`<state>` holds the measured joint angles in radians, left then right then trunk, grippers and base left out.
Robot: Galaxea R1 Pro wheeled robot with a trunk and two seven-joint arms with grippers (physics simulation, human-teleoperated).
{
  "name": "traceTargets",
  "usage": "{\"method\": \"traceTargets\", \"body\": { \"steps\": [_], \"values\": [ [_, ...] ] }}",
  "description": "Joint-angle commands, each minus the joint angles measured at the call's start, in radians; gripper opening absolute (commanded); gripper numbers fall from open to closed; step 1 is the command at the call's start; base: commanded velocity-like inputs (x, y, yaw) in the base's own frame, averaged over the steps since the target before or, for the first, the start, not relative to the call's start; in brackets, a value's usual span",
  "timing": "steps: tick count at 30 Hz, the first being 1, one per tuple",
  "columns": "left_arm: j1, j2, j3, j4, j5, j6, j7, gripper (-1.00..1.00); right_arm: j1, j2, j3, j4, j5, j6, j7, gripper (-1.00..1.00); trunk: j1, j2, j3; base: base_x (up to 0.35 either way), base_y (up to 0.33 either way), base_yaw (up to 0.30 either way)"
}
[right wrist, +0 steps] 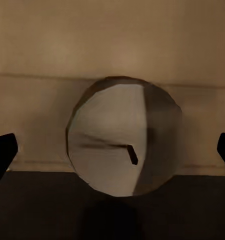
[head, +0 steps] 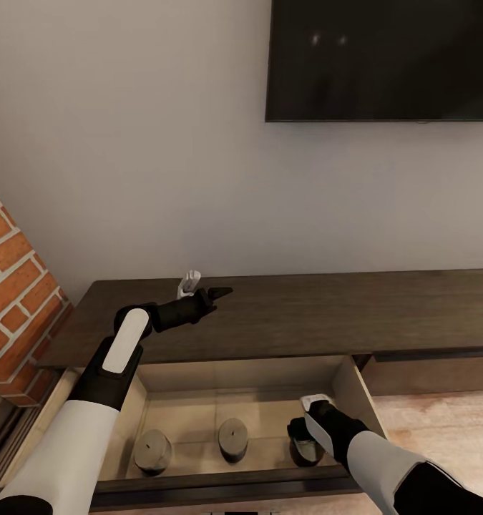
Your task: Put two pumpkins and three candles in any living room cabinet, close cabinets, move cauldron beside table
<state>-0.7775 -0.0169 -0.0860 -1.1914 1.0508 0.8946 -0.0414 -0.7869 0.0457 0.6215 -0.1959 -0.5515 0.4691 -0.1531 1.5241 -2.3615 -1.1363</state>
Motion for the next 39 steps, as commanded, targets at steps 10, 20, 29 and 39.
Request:
{"method": "traceTargets", "body": {
  "steps": [10, 20, 29, 39],
  "values": [
    [0.0, 0.0, 0.0, 0.002, -0.001, 0.0, 0.0, 1.0, 0.004, -0.009, -0.003, -0.22, -0.008, 0.149, 0.007, 1.0, 0.0, 0.0, 0.0, 0.0, 0.0, 0.0],
    [0.001, -0.001, 0.0, 0.002, -0.002, 0.0, -0.001, 1.0, 0.004, -0.024, -0.011, -0.227, -0.011, 0.182, 0.037, 1.0, 0.0, 0.0, 0.0, 0.0, 0.0, 0.0],
    [0.001, 0.0, -0.001, 0.003, 0.0, -0.002, -0.001, 1.0, 0.004, -0.024, -0.012, -0.218, -0.013, 0.185, 0.068, 1.0, 0.012, -0.021, -0.009, 0.0, 0.0, 0.0],
    [0.002, 0.0, -0.001, 0.002, -0.001, -0.002, 0.0, 1.0, 0.003, -0.068, -0.013, -0.226, -0.009, 0.185, 0.16, 1.0, 0.05, -0.091, -0.041, 0.0, 0.0, 0.0]
  ]
}}
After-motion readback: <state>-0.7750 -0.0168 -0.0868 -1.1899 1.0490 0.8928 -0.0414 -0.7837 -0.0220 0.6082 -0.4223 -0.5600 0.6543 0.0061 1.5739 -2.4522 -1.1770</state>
